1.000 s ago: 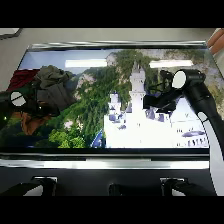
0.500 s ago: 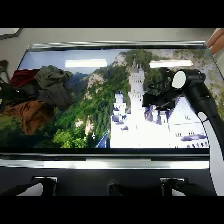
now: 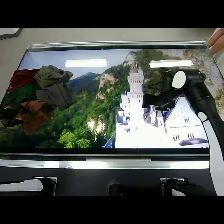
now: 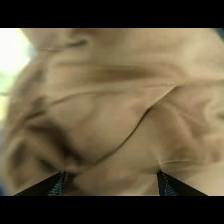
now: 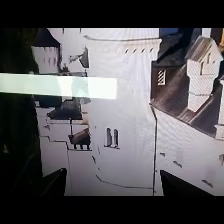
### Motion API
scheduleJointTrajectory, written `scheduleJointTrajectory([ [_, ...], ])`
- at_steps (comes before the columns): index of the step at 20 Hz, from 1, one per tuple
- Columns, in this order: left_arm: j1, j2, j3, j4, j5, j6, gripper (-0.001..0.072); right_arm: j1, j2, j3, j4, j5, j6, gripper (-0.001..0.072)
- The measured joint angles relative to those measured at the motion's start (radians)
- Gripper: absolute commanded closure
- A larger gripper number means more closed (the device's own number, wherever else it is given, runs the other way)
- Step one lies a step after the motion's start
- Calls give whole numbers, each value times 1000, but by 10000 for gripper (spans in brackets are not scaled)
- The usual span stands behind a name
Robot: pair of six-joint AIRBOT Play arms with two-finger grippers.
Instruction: Fold the shirts.
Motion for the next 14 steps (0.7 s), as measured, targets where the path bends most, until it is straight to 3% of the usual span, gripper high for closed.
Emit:
scheduleJointTrajectory([
  [1, 3, -15, -18, -39, 26, 31, 31, 0, 0, 0, 0, 0, -5, 43],
  [3, 6, -39, -40, -91, 57, 76, 682, 0, 0, 0, 0, 3, -15, 44],
  [8, 4, 21, -22, -208, 40, 158, 678, 0, 13, 3, 0, 34, -75, 44],
  [14, -129, 490, 32, -383, 125, 204, 678, 0, 131, 4, -39, 69, -120, 43],
])
